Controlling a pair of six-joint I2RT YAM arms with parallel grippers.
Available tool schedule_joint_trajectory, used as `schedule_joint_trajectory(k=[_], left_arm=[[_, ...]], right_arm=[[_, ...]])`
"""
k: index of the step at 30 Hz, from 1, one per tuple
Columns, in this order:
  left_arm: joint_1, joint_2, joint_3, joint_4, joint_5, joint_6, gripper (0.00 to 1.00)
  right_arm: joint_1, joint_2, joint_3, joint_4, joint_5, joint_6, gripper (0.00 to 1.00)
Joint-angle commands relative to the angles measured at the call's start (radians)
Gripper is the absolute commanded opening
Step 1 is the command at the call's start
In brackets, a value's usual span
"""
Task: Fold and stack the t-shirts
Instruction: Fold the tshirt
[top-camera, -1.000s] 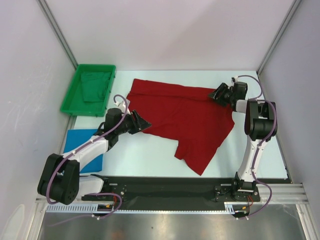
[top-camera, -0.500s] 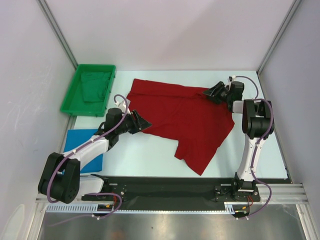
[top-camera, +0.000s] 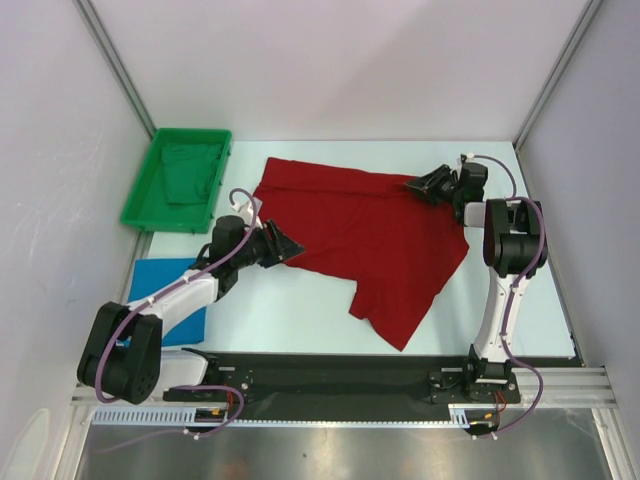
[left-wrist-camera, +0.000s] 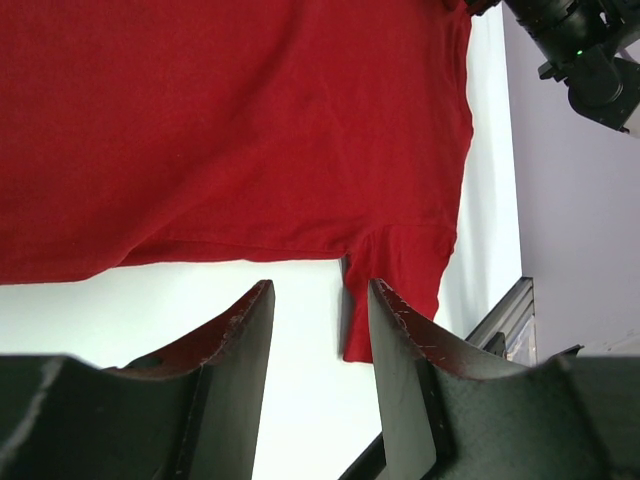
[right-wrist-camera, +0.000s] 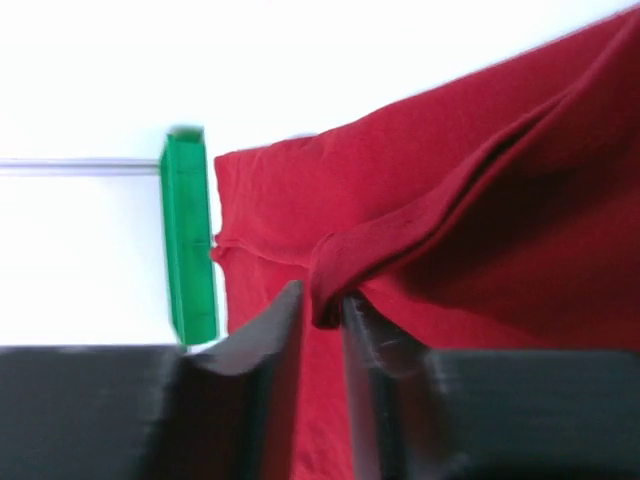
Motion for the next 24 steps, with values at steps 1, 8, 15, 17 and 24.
schedule_joint_trajectory(k=[1, 8, 15, 17, 24], left_arm=[[-0.008, 0.008, 0.011, 0.048, 0.022, -0.004, 0.48], [-0.007, 0.010, 0.019, 0.044, 0.016, -0.001, 0.48], [-0.007, 0.016, 0.023, 0.025, 0.009, 0.010, 0.51], [-0.007, 0.026, 0.029, 0.024, 0.014, 0.011, 0.53], [-0.022, 0.161, 0.098, 0.068, 0.078, 0.002, 0.66]], right_arm=[[-0.001, 0.007, 0.013, 0.033, 0.009, 0.022, 0.18], [0.043, -0.093, -0.056, -0.047, 0.072, 0.042, 0.00], [0.175, -0.260, -0.248, -0.096, 0.276, 0.136, 0.01], [0.213, -0.303, -0.315, -0.091, 0.339, 0.168, 0.06], [0.257, -0.488, -0.497, -0.091, 0.347, 0.152, 0.63]])
